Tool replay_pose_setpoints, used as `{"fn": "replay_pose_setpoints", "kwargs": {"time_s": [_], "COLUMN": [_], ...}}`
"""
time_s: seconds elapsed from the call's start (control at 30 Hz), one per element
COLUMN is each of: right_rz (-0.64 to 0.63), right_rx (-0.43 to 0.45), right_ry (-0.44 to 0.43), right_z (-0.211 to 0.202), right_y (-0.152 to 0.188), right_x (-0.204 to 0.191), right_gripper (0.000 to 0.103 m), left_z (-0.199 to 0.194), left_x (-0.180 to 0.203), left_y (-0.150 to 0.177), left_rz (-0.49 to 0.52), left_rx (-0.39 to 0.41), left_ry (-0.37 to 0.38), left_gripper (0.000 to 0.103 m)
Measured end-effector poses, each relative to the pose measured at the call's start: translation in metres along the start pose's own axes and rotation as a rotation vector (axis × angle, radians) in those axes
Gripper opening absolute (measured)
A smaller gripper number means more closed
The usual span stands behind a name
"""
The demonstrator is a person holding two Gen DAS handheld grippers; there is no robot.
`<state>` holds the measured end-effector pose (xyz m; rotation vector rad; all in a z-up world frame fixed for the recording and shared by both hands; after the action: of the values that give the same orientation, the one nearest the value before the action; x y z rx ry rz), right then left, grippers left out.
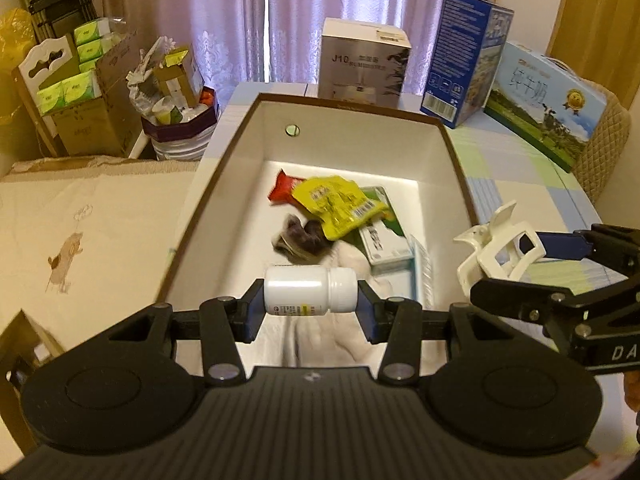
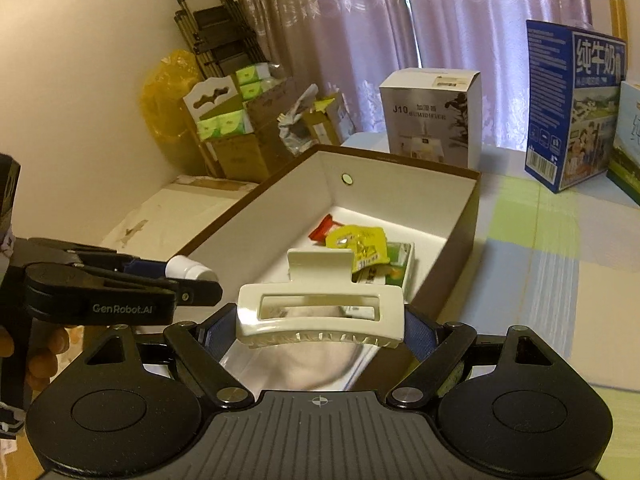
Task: Organize objects
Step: 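Carry the white bottle and hair clip in both tools over the brown box, then open the left tool to drop the bottle while the right tool releases the clip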
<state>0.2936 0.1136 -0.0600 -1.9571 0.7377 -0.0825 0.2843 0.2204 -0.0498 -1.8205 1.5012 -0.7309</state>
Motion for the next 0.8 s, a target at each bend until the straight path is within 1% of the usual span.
{"fn": "replay_pose_setpoints", "kwargs": {"time_s": [0.2, 0.3, 0.4, 0.57, 0.8], "right_rz": [-0.003, -0.006, -0.006, -0.014, -0.01], "right_rx": [-0.018, -0.027, -0.03, -0.026, -0.021], "right_ry": [0.031, 0.049, 0.065, 0.086, 0.108], "right_z": [0.027, 0.04, 0.051, 0.062, 0.074], "right_y": [-0.009, -0.012, -0.016, -0.023, -0.032], "right_x": [0.008, 0.013, 0.018, 0.024, 0.034], "right_gripper": [0.082, 0.082, 0.082, 0.082, 0.082], "left_z": [0.035, 0.054, 0.073, 0.101, 0.127], "left_x": [-0.011, -0.014, -0.015, -0.019, -0.02], "left_y": [-0.016, -0.022, -0.025, -0.035, -0.05], "left_rz": [0.026, 0.032, 0.057, 0.079, 0.116], "left_rx": [-0.013, -0.032, -0.046, -0.058, -0.046], "left_ry": [0.015, 0.033, 0.035, 0.039, 0.047], "left_gripper": [0.042, 0.042, 0.042, 0.042, 0.042]}}
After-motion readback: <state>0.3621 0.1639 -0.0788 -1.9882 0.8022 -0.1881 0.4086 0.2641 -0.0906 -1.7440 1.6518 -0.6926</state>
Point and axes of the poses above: each gripper's, at about its wrist camera, not at the fingertips, and z roughly the way its jaws point, x to its right, y to its underside, the point moved 5 cm from there along z, roughly the way its jaws point, and after that the axes turned 11 degrees about x, right-handed, at the moved point
